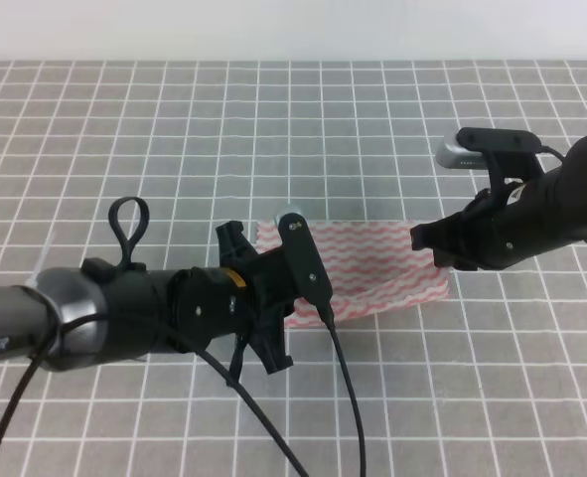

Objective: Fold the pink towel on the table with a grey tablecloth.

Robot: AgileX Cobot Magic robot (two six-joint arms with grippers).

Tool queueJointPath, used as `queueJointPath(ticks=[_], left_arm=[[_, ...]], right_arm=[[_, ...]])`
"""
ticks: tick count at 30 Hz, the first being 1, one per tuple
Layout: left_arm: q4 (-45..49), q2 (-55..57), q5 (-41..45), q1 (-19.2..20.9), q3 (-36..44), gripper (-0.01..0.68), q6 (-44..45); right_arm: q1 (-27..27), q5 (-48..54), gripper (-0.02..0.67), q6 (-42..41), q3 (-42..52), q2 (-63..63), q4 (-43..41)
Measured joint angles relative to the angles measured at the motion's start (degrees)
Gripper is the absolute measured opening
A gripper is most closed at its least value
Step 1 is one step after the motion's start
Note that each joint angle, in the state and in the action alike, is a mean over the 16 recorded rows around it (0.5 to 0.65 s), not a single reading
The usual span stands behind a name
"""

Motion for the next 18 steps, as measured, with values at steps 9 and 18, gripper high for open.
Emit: queueJointPath(ticks=[9,18], left_arm=[[-1.4,1.11,-0.18,0.99,-1.74,-0.001,-0.01],[-1.88,2.1,0.82,2.71,-3.92,-0.001,-0.03]], right_arm=[[0.0,-0.32,-0.017,0.0,0.0,0.96,-0.08],[0.0,-1.78,-0.017,-0.01,0.0,2.03,-0.09]])
